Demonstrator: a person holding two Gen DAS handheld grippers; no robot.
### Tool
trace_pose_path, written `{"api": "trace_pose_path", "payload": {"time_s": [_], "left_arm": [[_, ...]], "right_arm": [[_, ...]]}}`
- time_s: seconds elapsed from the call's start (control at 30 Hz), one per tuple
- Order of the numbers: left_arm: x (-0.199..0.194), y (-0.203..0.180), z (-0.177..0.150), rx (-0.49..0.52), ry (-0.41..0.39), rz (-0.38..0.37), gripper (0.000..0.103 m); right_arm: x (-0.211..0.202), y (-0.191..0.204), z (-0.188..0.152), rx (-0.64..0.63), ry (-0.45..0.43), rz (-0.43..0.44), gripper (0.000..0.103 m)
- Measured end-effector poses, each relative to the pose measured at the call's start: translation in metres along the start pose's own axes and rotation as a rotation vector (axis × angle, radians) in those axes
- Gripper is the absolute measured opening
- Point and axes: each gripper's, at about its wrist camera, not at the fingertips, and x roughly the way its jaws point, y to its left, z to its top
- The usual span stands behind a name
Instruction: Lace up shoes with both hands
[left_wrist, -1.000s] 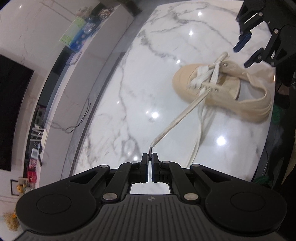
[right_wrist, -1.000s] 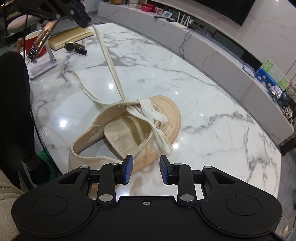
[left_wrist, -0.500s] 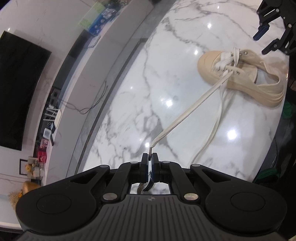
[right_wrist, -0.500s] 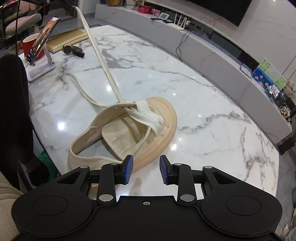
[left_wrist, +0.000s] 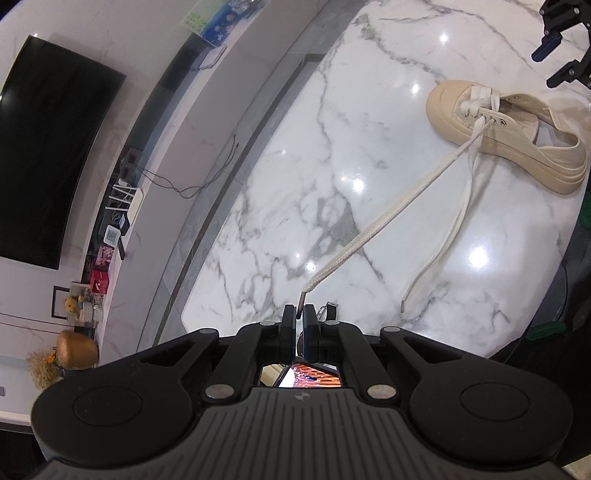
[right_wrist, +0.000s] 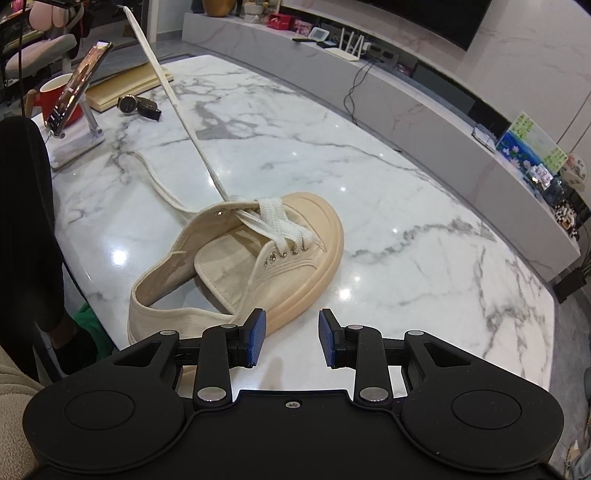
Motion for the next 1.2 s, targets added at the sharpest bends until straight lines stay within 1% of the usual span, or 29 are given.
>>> {"api": "trace_pose_path", "payload": {"time_s": [0.07, 0.2, 0.3, 0.53, 0.7, 0.77, 0.83, 0.93, 1.13, 1.2], "left_arm": [[0.000, -0.002, 0.001, 0.006, -0.002, 0.000, 0.002], [-0.001, -0.011, 0.006, 0.026, -0.024, -0.024, 0.002], [0.003, -0.018, 0.009, 0.023, -0.043, -0.072, 0.002], [0.042, -0.050, 0.015, 0.043, 0.002, -0.193, 0.002], [0.091, -0.078, 0.007, 0.022, 0.068, -0.284, 0.002], [0.104, -0.084, 0.004, -0.008, 0.079, -0.306, 0.002], [0.119, -0.087, -0.001, -0.064, 0.085, -0.329, 0.002], [0.130, -0.088, -0.004, -0.122, 0.092, -0.359, 0.002], [0.157, -0.089, -0.009, -0.227, 0.154, -0.408, 0.002], [0.163, -0.087, -0.013, -0.282, 0.171, -0.421, 0.003]], "right_arm": [[0.000, -0.001, 0.001, 0.003, -0.008, 0.004, 0.029], [-0.001, -0.001, 0.003, 0.016, -0.023, 0.024, 0.029], [0.001, 0.001, 0.005, 0.012, -0.026, 0.028, 0.029], [0.005, 0.006, 0.009, 0.008, -0.036, 0.048, 0.029], [0.006, 0.004, 0.007, 0.014, -0.037, 0.057, 0.029], [0.007, 0.003, 0.005, 0.018, -0.035, 0.063, 0.029], [0.008, 0.002, 0.003, 0.024, -0.032, 0.065, 0.029], [0.011, 0.000, 0.002, 0.029, -0.030, 0.070, 0.029], [0.016, -0.002, 0.004, 0.043, -0.036, 0.100, 0.029], [0.018, -0.003, 0.005, 0.051, -0.039, 0.112, 0.029]]}}
